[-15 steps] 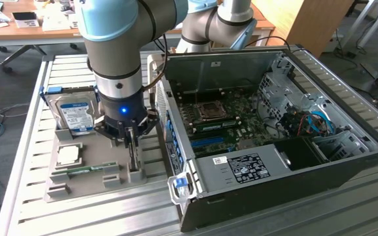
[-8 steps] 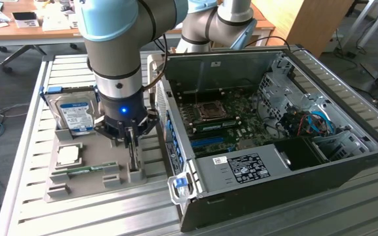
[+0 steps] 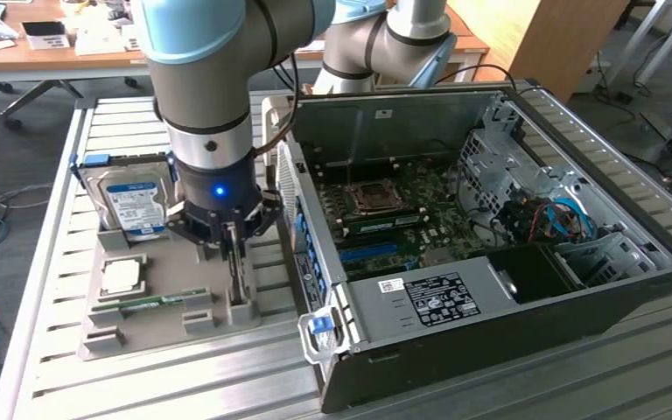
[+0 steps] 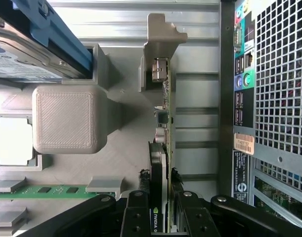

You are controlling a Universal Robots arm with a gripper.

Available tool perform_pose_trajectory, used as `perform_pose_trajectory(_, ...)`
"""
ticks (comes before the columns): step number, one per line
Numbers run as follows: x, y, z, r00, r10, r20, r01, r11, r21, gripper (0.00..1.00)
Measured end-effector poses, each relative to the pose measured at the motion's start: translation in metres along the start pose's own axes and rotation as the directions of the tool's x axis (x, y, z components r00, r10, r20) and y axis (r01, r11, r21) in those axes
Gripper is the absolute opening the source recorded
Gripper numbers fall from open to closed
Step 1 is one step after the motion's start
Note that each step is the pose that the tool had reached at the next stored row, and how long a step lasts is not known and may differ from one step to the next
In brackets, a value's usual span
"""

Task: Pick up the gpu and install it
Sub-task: 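Pick up the gpu and move the gpu toward the slot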

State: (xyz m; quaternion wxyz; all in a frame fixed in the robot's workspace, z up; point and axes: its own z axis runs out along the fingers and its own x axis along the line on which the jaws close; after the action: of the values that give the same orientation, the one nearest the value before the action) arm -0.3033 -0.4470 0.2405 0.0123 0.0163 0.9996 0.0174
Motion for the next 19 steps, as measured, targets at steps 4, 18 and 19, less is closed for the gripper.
perform_pose_trajectory(4, -0.0001, 0.0002, -0.0049, 1.0, 0.0, 0.0001, 0.0, 1.0, 0.0, 0.27)
perform_pose_trajectory(18, -0.0002, 0.0002, -0.0065, 1.0, 0.0, 0.0, 0.0, 1.0, -0.0001, 0.27)
perform_pose_trajectory(19, -0.0002, 0.0002, -0.007, 1.0, 0.0, -0.0002, 0.0, 1.0, 0.0001, 0.27)
